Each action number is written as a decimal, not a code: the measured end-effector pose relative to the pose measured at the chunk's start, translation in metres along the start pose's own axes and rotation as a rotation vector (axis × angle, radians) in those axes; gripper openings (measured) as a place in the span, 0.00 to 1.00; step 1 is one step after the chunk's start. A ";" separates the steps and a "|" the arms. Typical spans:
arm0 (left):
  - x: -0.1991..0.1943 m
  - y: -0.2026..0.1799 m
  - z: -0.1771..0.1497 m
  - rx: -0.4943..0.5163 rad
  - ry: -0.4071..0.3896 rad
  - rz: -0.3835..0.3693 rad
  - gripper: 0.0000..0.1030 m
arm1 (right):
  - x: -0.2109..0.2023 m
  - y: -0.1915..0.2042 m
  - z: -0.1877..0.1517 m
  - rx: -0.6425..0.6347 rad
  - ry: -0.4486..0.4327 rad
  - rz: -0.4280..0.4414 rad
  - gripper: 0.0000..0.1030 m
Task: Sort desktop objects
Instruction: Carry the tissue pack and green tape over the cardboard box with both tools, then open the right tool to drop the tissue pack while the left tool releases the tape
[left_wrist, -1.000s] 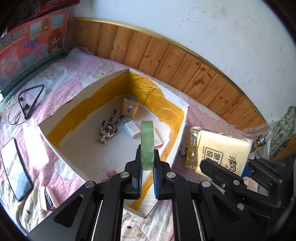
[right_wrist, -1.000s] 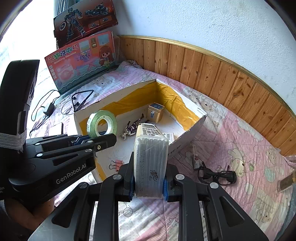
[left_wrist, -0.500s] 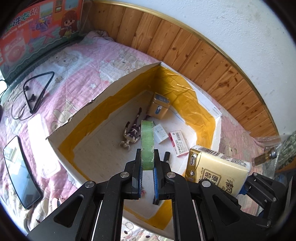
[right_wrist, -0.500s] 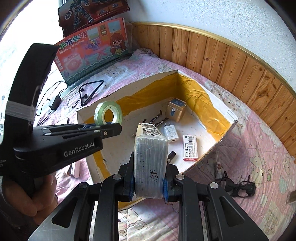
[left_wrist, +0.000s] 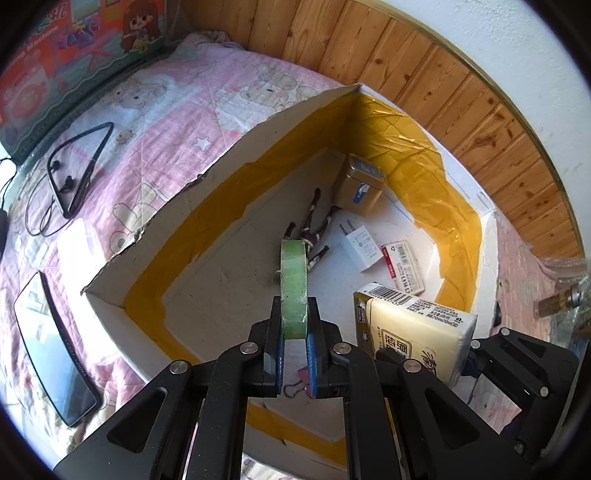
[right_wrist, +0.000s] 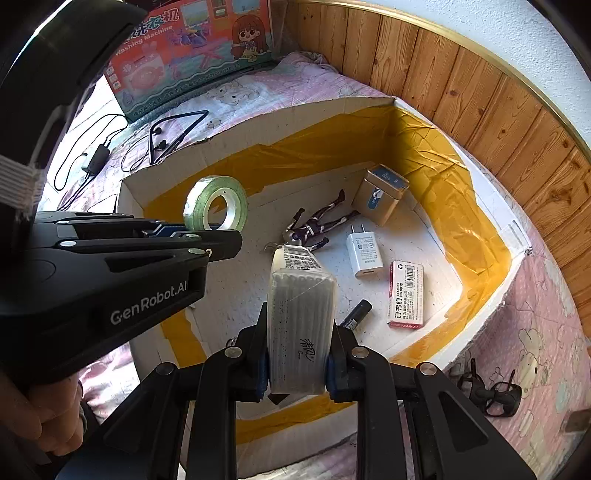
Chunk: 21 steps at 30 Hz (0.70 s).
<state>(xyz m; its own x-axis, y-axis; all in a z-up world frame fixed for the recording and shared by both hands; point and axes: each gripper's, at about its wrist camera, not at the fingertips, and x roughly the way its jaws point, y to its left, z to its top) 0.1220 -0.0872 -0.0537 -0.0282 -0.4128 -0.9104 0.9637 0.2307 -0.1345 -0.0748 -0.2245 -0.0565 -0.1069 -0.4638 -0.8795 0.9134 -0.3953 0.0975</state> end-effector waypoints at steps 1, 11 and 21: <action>0.000 0.001 0.000 -0.002 0.000 0.006 0.10 | 0.002 0.000 0.001 0.003 0.007 -0.001 0.24; 0.002 0.000 0.002 -0.003 0.005 0.004 0.26 | 0.011 0.000 -0.002 0.076 0.008 0.004 0.40; -0.009 0.002 0.004 -0.026 -0.016 0.006 0.36 | -0.011 -0.014 -0.010 0.136 -0.047 0.016 0.43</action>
<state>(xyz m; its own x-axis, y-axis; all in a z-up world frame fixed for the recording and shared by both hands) 0.1249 -0.0864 -0.0446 -0.0179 -0.4258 -0.9046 0.9565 0.2561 -0.1395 -0.0826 -0.2060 -0.0527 -0.1141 -0.5058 -0.8551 0.8536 -0.4902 0.1761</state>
